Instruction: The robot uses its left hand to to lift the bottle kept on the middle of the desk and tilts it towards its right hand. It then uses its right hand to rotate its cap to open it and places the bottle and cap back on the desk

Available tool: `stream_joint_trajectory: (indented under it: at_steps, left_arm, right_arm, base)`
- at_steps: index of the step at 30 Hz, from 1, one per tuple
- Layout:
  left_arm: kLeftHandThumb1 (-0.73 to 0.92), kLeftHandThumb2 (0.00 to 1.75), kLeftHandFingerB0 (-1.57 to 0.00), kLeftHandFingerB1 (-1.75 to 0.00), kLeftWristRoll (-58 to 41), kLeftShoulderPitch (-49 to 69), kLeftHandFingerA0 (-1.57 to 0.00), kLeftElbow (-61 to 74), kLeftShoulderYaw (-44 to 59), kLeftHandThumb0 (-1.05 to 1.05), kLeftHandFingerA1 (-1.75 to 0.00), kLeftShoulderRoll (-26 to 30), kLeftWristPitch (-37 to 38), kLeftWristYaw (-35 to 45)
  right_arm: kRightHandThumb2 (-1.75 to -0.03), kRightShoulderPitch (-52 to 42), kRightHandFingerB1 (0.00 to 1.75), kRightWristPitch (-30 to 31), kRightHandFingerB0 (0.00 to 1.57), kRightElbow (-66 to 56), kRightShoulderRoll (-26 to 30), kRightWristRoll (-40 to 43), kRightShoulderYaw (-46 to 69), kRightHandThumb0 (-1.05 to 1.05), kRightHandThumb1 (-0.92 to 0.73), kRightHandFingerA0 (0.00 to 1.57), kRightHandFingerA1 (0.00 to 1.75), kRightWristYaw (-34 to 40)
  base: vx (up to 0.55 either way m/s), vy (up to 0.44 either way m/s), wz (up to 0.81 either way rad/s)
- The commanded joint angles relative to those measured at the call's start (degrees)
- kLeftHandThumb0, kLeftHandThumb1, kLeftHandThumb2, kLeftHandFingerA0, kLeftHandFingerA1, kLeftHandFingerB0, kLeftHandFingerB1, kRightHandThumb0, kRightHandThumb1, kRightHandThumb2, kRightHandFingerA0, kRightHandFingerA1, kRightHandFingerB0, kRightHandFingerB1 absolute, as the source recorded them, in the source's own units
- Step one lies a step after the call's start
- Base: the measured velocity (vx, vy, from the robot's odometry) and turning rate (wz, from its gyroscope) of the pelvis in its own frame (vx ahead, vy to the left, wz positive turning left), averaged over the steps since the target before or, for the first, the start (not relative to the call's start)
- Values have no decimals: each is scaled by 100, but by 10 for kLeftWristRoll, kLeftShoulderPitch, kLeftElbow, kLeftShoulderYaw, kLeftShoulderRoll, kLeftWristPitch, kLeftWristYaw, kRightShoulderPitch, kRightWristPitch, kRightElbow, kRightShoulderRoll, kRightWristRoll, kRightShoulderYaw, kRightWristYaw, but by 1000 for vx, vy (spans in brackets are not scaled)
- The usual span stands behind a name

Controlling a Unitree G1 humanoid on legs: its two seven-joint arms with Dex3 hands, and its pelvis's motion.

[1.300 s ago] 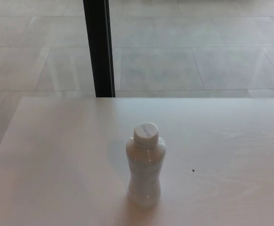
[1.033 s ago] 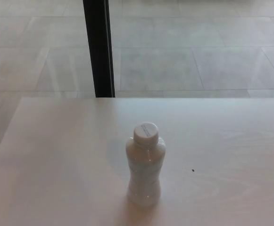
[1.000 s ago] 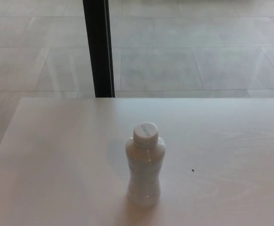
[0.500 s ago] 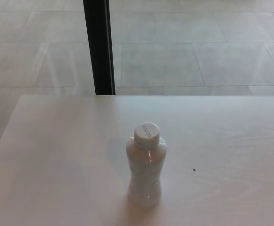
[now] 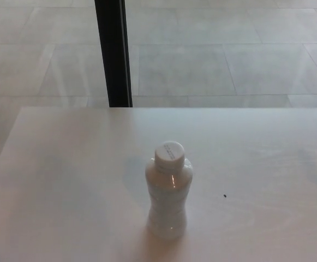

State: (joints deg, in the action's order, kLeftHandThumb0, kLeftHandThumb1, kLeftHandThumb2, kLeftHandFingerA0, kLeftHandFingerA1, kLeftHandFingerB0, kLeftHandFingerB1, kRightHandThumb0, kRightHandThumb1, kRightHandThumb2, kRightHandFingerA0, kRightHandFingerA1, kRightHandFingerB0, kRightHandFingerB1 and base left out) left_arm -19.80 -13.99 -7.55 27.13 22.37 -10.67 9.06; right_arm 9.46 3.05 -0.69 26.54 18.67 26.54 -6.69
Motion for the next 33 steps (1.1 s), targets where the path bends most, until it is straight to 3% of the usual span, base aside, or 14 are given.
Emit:
stream_joint_trajectory:
  at_steps: [1, 2, 3, 7, 8, 12, 20, 21, 24, 25, 26, 31, 32, 33]
  left_arm:
    - [68, 109, -8, -14, -5, -42, 0, 75, -62, -95, -25, -39, -90, -40]
    - [68, 109, -8, -14, -3, -43, 0, 77, -63, -95, -25, -41, -93, -42]
    - [80, 75, 0, -19, -2, -45, 0, 82, -73, -81, -11, -46, -100, -41]
    - [81, 65, 0, -14, -35, -49, 0, 84, -72, -77, -11, -75, -116, -38]
    - [68, 104, 0, -13, -27, -47, 0, 81, -80, -93, -26, -81, -112, -36]
    - [62, 101, 0, -27, -38, -49, 0, 72, -80, -76, -37, -107, -121, -36]
    - [63, 101, -2, -29, 1, -39, 0, 31, -126, -79, -35, -119, -90, -21]
    - [64, 102, -1, -28, 0, -34, 0, 29, -131, -80, -34, -124, -85, -20]
    - [64, 101, 0, -27, -5, -30, 0, 22, -139, -79, -32, -133, -73, -7]
    - [64, 102, 0, -22, 13, -34, 0, 9, -158, -83, -31, -126, -73, -1]
    - [61, 99, 0, -23, 10, -36, 0, 11, -161, -81, -32, -133, -79, -8]
    - [61, 99, 0, -10, 31, -37, 0, -5, -206, -92, -17, -126, -81, 13]
    - [69, 62, 0, -19, 29, -37, 0, -10, -213, -76, -16, -129, -75, 20]
    - [51, 90, 0, -6, 17, -34, 0, -13, -211, -89, -16, -141, -81, 21]
  right_arm:
    - [-111, 35, 49, 112, 0, -92, -43, 20, -77, -36, -50, 3, 51, 19]
    - [-111, 36, 49, 114, 0, -93, -45, 19, -79, -36, -50, 3, 51, 19]
    - [-68, 40, 27, 121, 18, -91, -55, 15, -86, -79, -90, 24, 41, 26]
    - [-67, 42, 27, 120, 17, -80, -72, 13, -100, -79, -89, 23, 42, 14]
    - [-67, 45, 28, 117, 19, -70, -79, 10, -106, -78, -88, 26, 44, 12]
    - [-67, 56, 28, 130, 20, -61, -89, -6, -126, -78, -88, 29, 43, 15]
    - [-66, 60, 30, 141, 29, -54, -111, -18, -142, -79, -87, 36, 43, 23]
    - [-75, 57, 34, 147, 28, -57, -117, -14, -142, -85, -75, 36, 46, 25]
    - [-66, 57, 30, 148, 28, -53, -124, -12, -145, -79, -86, 35, 43, 22]
    - [-104, 57, 44, 144, 18, -48, -129, -14, -148, -80, -68, 28, 54, 20]
    - [-66, 58, 30, 142, 24, -47, -132, -13, -147, -81, -86, 34, 45, 20]
    - [-66, 58, 32, 131, 29, -37, -137, -20, -151, -78, -86, 35, 47, 15]
    - [-66, 58, 32, 131, 28, -36, -138, -21, -153, -77, -86, 35, 47, 14]
    - [-67, 57, 32, 132, 28, -34, -139, -24, -157, -77, -87, 35, 47, 13]
  base:
    - [0, 0, 0]
    - [0, 0, 0]
    - [0, 0, 0]
    - [0, 0, 0]
    - [0, 0, 0]
    - [0, 0, 0]
    - [0, 0, 0]
    - [0, 0, 0]
    - [0, 0, 0]
    - [0, 0, 0]
    - [0, 0, 0]
    - [0, 0, 0]
    - [0, 0, 0]
    - [0, 0, 0]
